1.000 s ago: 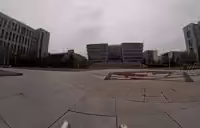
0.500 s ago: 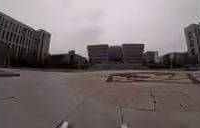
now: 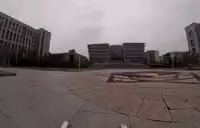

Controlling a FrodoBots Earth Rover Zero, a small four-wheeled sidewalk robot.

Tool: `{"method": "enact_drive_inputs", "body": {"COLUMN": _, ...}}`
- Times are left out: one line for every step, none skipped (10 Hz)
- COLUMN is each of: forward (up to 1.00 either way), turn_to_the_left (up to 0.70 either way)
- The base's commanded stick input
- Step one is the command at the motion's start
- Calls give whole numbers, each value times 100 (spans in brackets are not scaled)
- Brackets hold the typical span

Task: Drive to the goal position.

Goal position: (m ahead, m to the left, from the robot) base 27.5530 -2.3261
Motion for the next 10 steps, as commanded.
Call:
{"method": "enact_drive_inputs", "body": {"forward": 70, "turn_to_the_left": 0}}
{"method": "enact_drive_inputs", "body": {"forward": 70, "turn_to_the_left": 0}}
{"method": "enact_drive_inputs", "body": {"forward": 70, "turn_to_the_left": 0}}
{"method": "enact_drive_inputs", "body": {"forward": 70, "turn_to_the_left": 0}}
{"method": "enact_drive_inputs", "body": {"forward": 70, "turn_to_the_left": 0}}
{"method": "enact_drive_inputs", "body": {"forward": 70, "turn_to_the_left": 0}}
{"method": "enact_drive_inputs", "body": {"forward": 70, "turn_to_the_left": 0}}
{"method": "enact_drive_inputs", "body": {"forward": 70, "turn_to_the_left": 0}}
{"method": "enact_drive_inputs", "body": {"forward": 70, "turn_to_the_left": 0}}
{"method": "enact_drive_inputs", "body": {"forward": 70, "turn_to_the_left": 0}}
